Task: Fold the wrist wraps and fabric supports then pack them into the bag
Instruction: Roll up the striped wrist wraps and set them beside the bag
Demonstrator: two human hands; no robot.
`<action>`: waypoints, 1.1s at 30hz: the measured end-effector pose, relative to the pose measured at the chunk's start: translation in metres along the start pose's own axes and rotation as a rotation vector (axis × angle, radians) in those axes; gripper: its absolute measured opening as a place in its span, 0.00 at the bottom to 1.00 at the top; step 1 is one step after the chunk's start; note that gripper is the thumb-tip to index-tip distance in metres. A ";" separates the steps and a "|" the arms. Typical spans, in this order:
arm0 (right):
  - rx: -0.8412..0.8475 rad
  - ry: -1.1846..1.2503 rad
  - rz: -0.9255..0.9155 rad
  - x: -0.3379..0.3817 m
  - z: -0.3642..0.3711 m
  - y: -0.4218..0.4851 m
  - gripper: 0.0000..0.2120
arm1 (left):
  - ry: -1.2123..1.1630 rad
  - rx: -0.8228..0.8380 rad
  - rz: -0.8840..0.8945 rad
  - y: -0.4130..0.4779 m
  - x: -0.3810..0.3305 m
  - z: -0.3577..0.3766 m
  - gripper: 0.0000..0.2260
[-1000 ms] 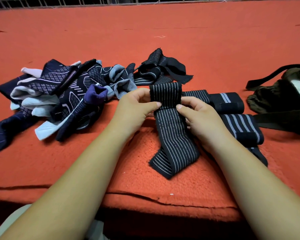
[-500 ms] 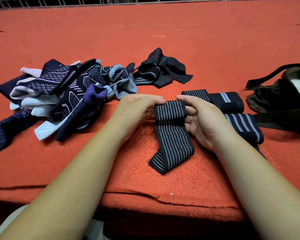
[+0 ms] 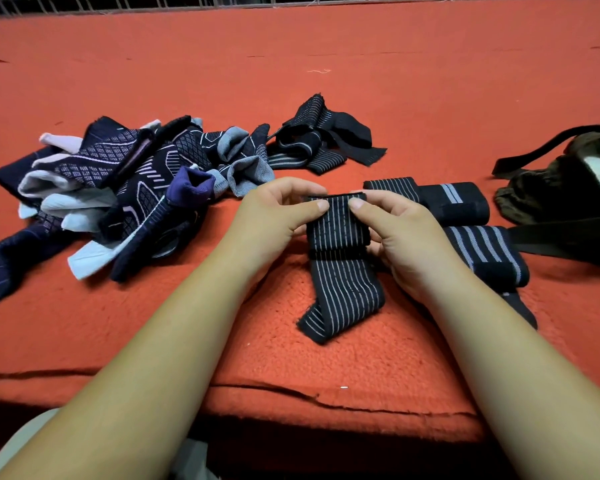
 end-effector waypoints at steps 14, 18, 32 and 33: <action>0.019 -0.104 0.094 -0.007 -0.003 0.001 0.13 | 0.000 -0.044 -0.019 -0.002 -0.001 0.003 0.09; 0.062 -0.224 0.079 -0.008 -0.003 0.002 0.11 | 0.022 -0.089 0.018 -0.002 -0.002 0.000 0.09; -0.038 0.033 0.016 -0.004 -0.002 0.001 0.10 | -0.043 0.092 -0.005 -0.002 -0.001 0.009 0.11; -0.041 0.014 0.027 -0.004 -0.001 0.002 0.12 | -0.039 0.077 -0.004 -0.001 0.000 0.007 0.11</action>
Point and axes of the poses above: each hand's wrist, its own y-axis towards the middle knuckle, its own z-axis out of the palm, x = y × z, the point moved 3 cm from there along y, towards the middle knuckle, and after that the axes turned 11 degrees about x, right-handed, at the moved point
